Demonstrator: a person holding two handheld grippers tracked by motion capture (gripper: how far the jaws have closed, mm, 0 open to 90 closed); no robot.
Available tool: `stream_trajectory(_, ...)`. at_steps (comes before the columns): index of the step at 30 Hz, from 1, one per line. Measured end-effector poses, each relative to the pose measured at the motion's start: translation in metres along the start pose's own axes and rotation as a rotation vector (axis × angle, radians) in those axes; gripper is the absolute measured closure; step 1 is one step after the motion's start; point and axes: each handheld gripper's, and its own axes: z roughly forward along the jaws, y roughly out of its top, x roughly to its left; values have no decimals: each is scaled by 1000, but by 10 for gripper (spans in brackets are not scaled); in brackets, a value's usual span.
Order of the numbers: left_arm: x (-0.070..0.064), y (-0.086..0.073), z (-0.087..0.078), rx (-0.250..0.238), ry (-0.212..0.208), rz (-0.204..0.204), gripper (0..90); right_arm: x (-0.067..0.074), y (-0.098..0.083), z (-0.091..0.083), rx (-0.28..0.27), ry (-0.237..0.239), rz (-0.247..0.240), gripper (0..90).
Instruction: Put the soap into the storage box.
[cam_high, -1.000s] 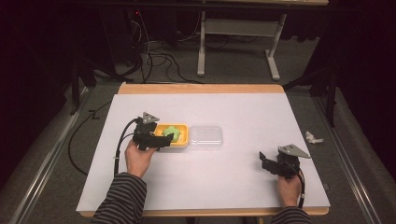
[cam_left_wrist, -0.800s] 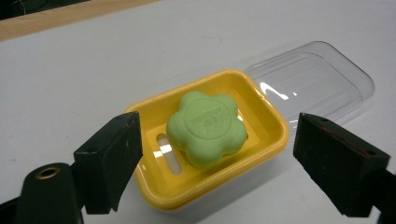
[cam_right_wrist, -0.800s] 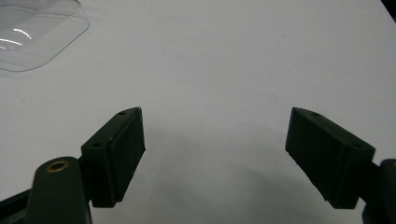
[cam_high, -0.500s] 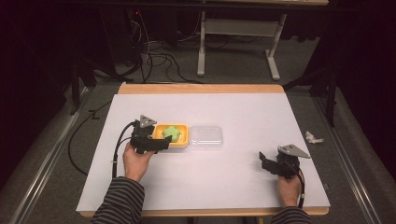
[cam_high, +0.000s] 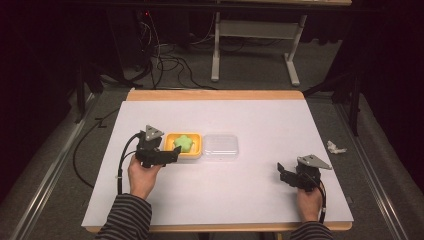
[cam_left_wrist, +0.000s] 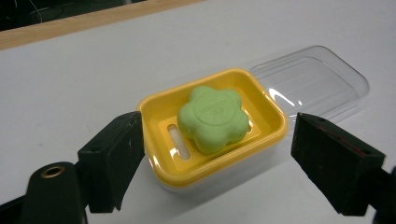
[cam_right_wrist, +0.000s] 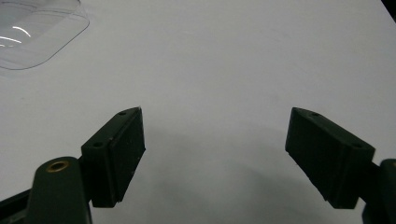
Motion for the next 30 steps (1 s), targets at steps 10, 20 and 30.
stream_trajectory(10, 2, -2, -8, -4, 3, 2, 181, 0, 0, 0, 2, 0, -1, 203)
stream_trajectory(20, 2, -5, -14, -6, 0, -6, 181, 0, 0, 0, 2, 1, 3, 203)
stream_trajectory(30, 2, -7, -22, -2, -17, -27, 181, 0, 0, 0, 2, 0, -5, 203)
